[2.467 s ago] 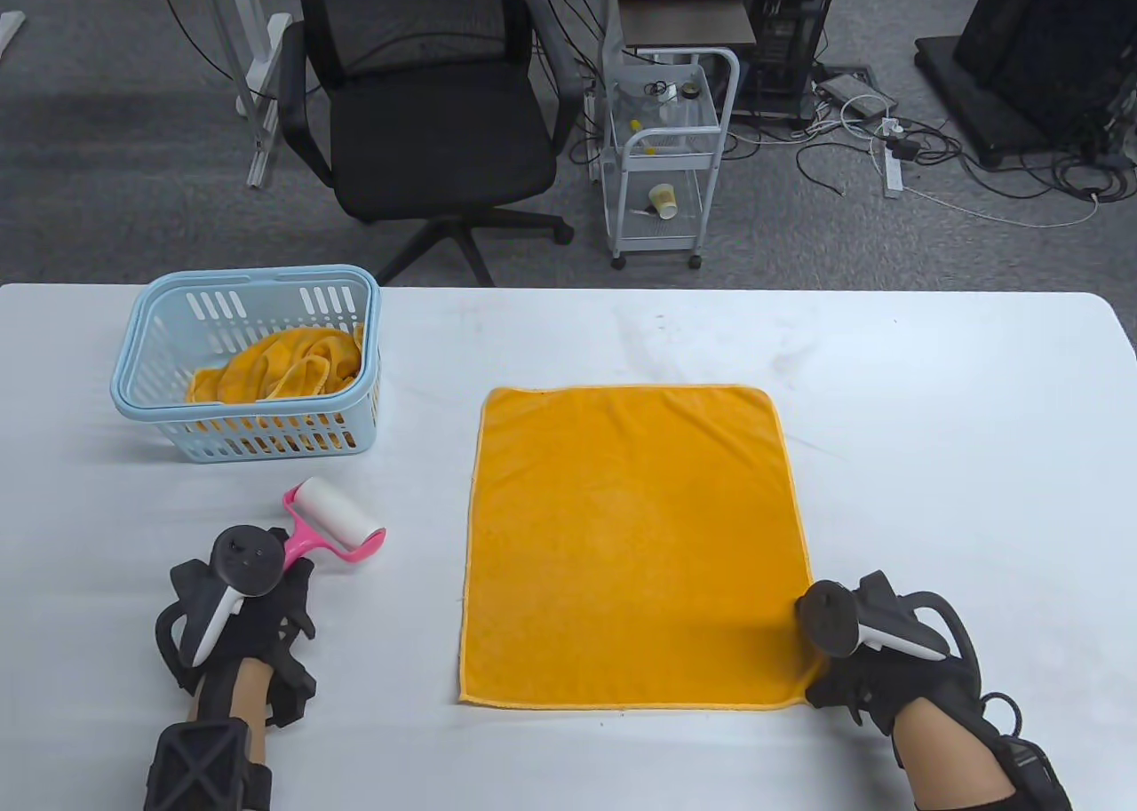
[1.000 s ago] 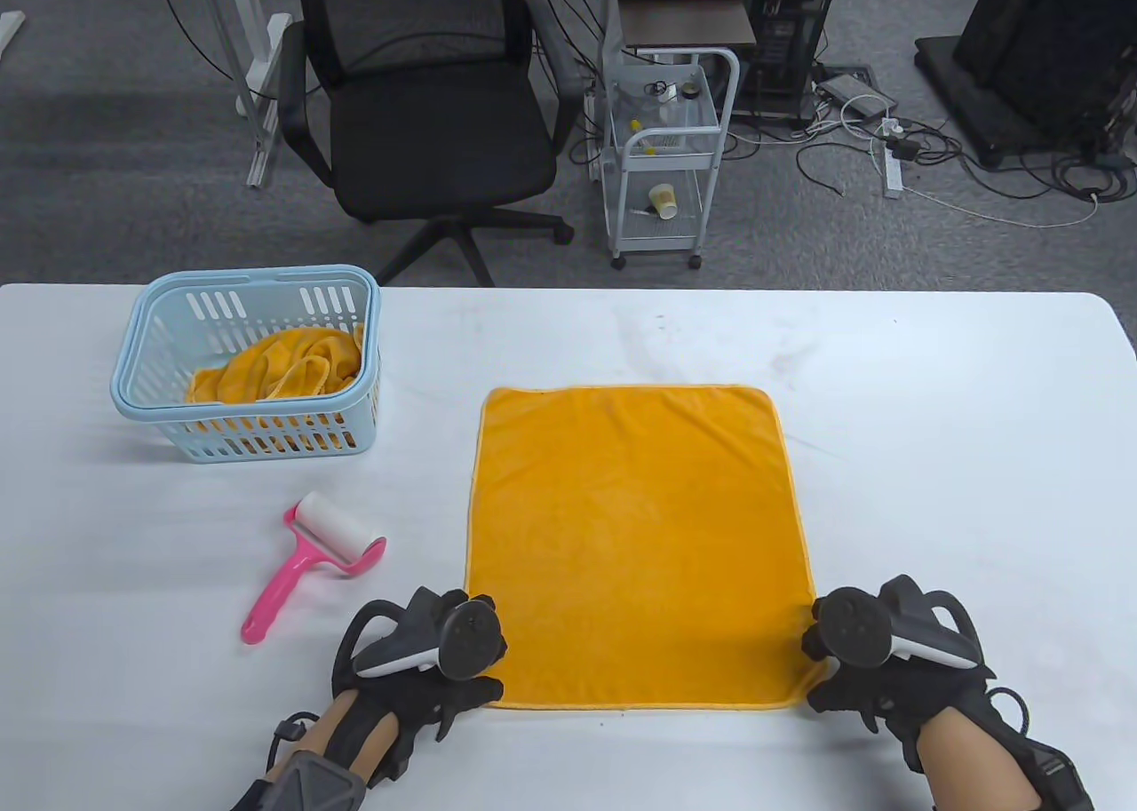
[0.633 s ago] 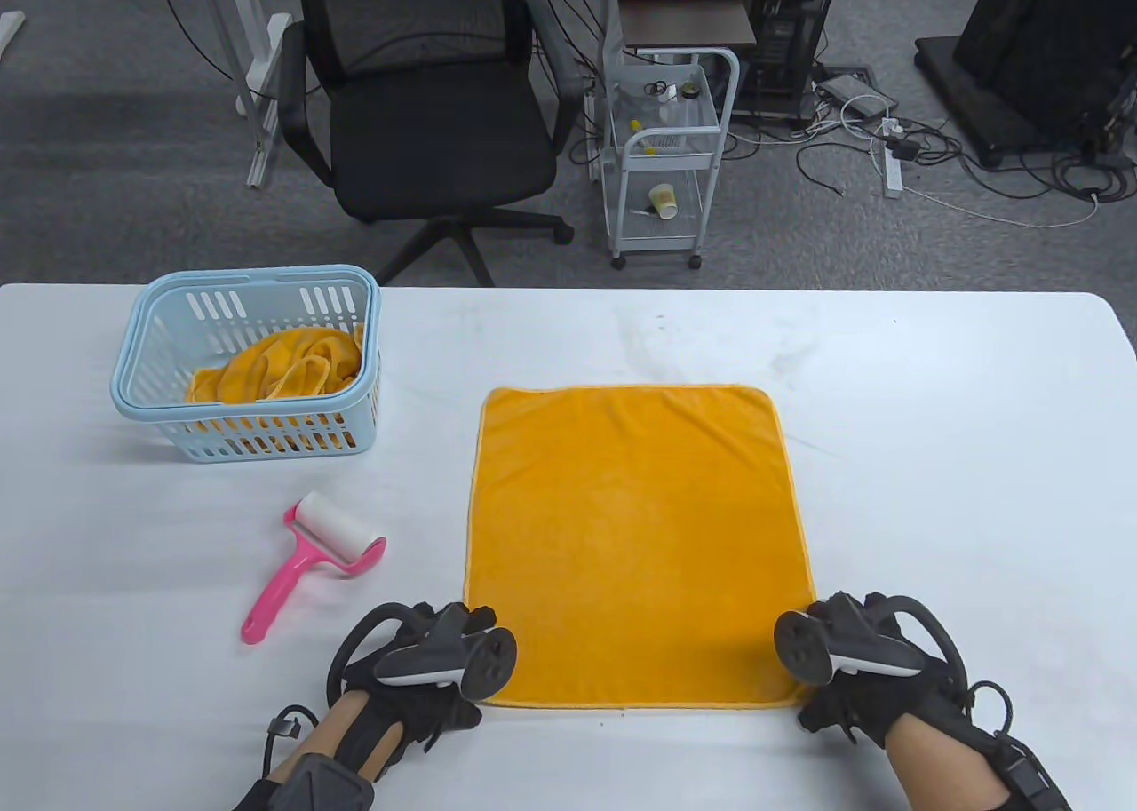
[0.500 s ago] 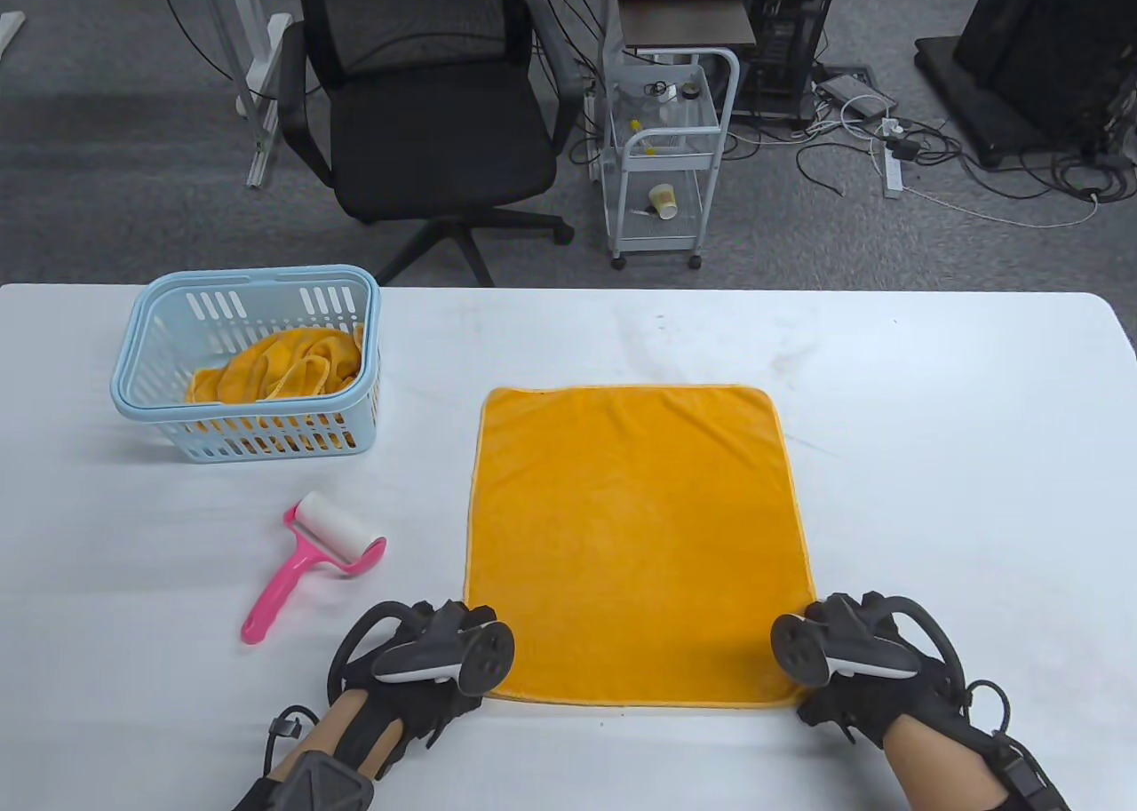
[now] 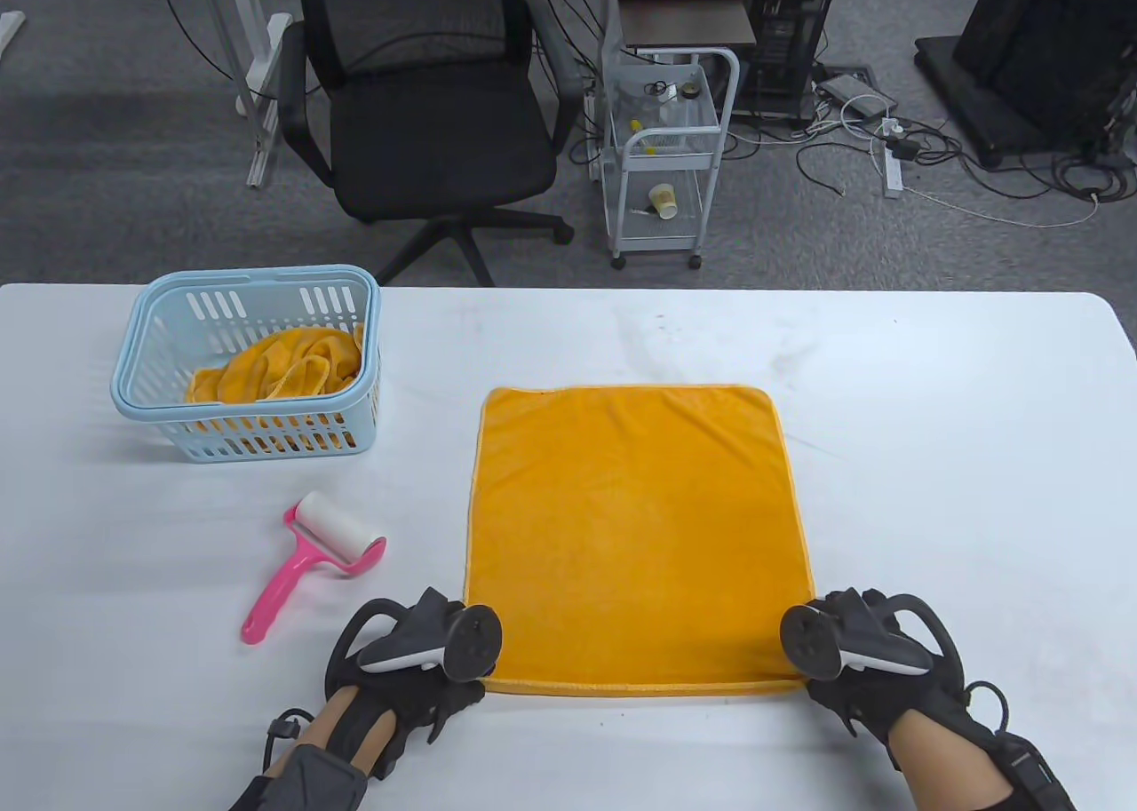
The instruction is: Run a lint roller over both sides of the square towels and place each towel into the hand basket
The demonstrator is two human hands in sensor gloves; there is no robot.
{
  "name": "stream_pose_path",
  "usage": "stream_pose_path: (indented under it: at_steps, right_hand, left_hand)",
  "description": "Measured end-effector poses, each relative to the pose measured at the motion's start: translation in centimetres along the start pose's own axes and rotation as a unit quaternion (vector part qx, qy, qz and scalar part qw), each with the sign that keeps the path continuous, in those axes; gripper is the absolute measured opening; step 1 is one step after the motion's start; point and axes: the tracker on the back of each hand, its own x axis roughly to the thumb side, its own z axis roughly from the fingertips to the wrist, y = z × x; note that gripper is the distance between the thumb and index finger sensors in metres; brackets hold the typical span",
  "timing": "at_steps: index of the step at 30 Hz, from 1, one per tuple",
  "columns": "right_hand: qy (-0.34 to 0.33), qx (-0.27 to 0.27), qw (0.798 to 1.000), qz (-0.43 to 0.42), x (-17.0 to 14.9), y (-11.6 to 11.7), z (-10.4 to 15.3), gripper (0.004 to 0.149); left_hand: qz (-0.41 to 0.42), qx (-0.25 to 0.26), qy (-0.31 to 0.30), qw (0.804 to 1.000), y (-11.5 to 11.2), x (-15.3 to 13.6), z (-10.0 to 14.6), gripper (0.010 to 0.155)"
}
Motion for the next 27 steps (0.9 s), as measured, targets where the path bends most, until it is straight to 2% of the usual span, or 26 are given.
stream_pose_path:
  at_steps: [1, 2, 10, 14, 16, 20, 25, 27]
  right_hand:
    - [-0.004, 0.005, 1.000, 0.003, 0.1, 0.0, 0.0, 0.053]
    - [-0.003, 0.004, 1.000, 0.011, 0.2, 0.0, 0.0, 0.054]
    - [-0.008, 0.010, 0.999, 0.035, 1.3, 0.0, -0.4, 0.046]
    - [-0.009, 0.000, 1.000, 0.003, 0.3, -0.1, -0.3, 0.046]
    - [-0.012, -0.007, 0.996, -0.085, -1.6, -1.1, 0.6, 0.046]
    - [-0.020, -0.075, 0.985, -0.154, -4.4, -5.0, 3.9, 0.047]
    - [-0.054, -0.171, 0.961, -0.211, -6.8, -11.8, 9.8, 0.047]
    - [-0.068, -0.221, 0.947, -0.222, -7.5, -15.3, 12.8, 0.047]
  left_hand:
    - [0.000, 0.000, 0.000, 1.000, 0.0, 0.0, 0.0, 0.037]
    - [0.000, 0.001, 0.000, 1.000, 0.0, 0.0, 0.0, 0.037]
    - [0.012, 0.003, -0.001, 1.000, 0.1, -0.2, 0.0, 0.036]
    - [0.024, 0.020, -0.004, 1.000, 0.7, -0.5, 0.5, 0.036]
    - [0.036, 0.063, -0.010, 0.997, 2.2, -0.7, 1.5, 0.036]
    - [0.049, 0.160, -0.022, 0.986, 6.6, -0.5, 4.9, 0.035]
    - [0.012, 0.268, -0.030, 0.963, 13.4, 0.7, 11.0, 0.035]
    - [0.003, 0.327, -0.021, 0.945, 16.7, 1.1, 14.2, 0.035]
